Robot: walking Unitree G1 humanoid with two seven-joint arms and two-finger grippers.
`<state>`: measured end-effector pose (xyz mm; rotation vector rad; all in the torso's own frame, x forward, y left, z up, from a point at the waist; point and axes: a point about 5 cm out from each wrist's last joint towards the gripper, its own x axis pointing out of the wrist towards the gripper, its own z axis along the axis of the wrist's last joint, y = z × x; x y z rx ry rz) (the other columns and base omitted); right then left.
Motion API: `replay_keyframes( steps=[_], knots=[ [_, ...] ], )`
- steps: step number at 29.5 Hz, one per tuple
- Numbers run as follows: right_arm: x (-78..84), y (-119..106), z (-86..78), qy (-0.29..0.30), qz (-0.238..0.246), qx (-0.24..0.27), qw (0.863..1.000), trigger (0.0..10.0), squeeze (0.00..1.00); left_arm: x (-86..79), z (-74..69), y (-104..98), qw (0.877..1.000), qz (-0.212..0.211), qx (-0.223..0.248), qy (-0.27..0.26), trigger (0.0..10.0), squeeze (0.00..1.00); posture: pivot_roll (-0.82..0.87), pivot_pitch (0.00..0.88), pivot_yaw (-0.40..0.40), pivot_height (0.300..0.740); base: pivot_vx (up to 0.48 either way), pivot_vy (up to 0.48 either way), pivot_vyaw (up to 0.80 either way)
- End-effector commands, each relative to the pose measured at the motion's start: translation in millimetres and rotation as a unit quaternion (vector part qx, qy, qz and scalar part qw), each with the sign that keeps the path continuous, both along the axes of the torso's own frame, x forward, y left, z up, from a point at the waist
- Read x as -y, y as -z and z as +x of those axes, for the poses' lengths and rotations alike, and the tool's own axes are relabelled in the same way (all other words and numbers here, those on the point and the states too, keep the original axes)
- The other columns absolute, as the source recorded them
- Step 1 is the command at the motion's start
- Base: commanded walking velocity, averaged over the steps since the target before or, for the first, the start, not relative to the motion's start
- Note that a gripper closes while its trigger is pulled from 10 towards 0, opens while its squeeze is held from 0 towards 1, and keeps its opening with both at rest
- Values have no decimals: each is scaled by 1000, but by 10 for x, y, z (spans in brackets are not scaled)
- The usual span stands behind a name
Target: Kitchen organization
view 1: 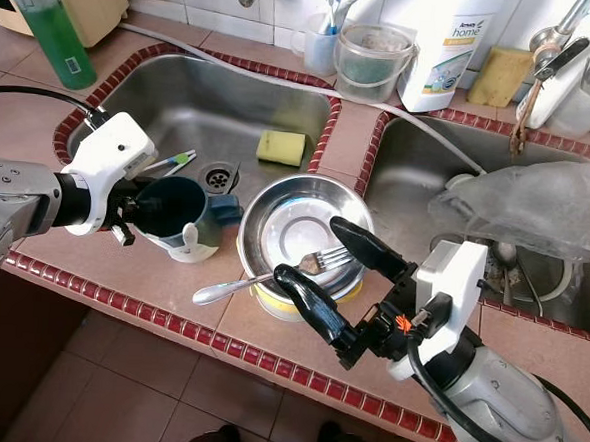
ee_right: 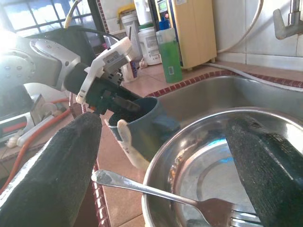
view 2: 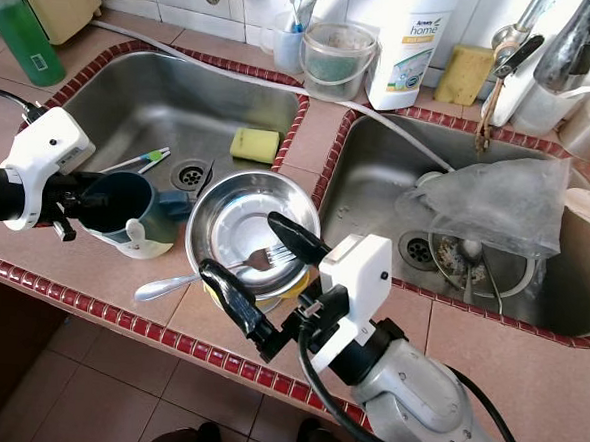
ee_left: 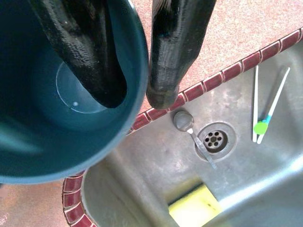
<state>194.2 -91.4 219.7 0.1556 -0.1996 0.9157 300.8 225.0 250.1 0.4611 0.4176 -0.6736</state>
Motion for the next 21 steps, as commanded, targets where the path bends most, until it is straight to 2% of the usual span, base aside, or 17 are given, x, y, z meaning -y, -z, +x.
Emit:
replay_keyframes(
  steps=[1,21],
  knots=[
    [2,-56,-37,-3,7,9,1000,10000,0,-17,-30,-1,1000,11,-3,5,0,0,-20,245,19,740,0,0,0],
    [5,-76,7,-8,9,14,1000,10000,0,-70,-33,-53,1000,8,16,-9,0,0,-16,214,3,740,0,0,0]
  ],
)
